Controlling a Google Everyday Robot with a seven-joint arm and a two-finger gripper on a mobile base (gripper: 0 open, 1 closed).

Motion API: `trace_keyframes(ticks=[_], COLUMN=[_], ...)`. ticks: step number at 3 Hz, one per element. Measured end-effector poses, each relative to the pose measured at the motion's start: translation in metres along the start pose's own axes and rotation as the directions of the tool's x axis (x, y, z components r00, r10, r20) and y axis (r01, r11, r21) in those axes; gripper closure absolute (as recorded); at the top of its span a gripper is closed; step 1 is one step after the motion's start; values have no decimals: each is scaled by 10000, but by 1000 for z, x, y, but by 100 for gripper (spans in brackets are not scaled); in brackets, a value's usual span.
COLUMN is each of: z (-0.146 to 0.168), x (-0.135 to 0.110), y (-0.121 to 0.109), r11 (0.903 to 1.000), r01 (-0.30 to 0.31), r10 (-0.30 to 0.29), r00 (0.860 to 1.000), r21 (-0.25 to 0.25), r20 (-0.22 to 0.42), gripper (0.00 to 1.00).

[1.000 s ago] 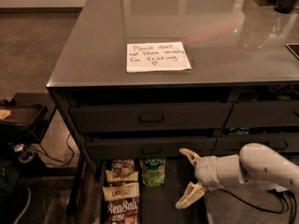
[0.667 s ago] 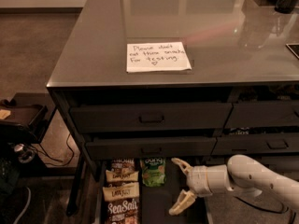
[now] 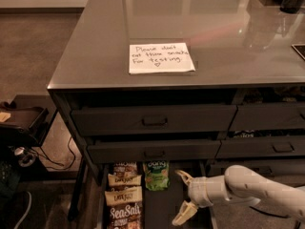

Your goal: Pick green rice chip bag from bottom drawer and place on counter

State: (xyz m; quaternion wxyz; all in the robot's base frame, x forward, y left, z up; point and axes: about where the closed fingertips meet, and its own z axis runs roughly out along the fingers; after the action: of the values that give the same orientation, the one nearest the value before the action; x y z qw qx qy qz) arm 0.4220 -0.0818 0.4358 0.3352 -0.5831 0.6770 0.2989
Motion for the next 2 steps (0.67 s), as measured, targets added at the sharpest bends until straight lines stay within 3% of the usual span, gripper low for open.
trace_keyframes(ticks=[1,2], z=[57,115], x=[77,133], y=[-7,-6], r11=[9971,9922], r01=[-763,-1209], r10=[765,1244], r00=[9893,9776], r21=[64,305], r20=[-1245,-1697], gripper=[0,0])
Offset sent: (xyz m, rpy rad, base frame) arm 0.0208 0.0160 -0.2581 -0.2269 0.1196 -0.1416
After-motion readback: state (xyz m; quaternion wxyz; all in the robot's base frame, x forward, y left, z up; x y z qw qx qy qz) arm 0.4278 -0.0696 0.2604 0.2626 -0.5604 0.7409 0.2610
